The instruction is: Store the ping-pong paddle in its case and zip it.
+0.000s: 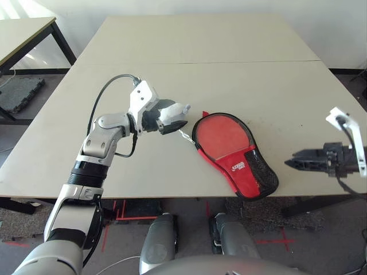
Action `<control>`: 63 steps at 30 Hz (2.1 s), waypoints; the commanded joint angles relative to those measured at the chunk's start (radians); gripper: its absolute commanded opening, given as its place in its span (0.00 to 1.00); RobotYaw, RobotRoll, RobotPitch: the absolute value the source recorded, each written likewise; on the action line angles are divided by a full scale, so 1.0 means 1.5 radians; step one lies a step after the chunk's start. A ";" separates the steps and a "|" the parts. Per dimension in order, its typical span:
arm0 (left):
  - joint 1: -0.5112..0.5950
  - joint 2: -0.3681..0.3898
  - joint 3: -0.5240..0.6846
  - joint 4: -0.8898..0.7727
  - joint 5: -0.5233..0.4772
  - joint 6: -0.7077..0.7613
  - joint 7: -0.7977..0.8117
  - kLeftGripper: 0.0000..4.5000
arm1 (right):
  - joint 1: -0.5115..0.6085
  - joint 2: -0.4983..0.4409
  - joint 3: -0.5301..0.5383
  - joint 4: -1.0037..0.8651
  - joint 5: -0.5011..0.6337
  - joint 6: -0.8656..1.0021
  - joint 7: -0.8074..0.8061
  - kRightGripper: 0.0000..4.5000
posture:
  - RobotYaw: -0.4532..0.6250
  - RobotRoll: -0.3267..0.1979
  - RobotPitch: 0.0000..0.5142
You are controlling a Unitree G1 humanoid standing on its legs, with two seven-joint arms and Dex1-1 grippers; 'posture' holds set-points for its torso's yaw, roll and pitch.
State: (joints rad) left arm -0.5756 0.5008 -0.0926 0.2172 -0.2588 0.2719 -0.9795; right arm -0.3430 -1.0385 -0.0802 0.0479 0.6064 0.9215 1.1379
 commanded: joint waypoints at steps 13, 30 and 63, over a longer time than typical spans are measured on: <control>0.001 0.017 0.011 0.001 0.006 0.009 0.006 1.00 | -0.117 0.217 0.153 0.039 -0.182 -0.182 -0.097 0.99 | 0.48 0.62 0.16; 0.002 0.029 0.014 0.000 0.006 0.011 0.005 1.00 | -0.124 0.308 0.184 0.115 -0.241 -0.208 -0.100 0.99 | 0.51 0.62 0.15; -0.082 -0.009 -0.047 0.179 0.135 -0.072 0.063 1.00 | -0.069 0.295 0.190 0.060 -0.233 -0.111 -0.086 0.99 | 0.48 0.62 0.22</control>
State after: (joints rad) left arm -0.6833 0.4946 -0.1398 0.4528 -0.0893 0.1787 -0.8979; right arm -0.4815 -0.5946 0.1772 0.1153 0.2567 0.7160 1.0076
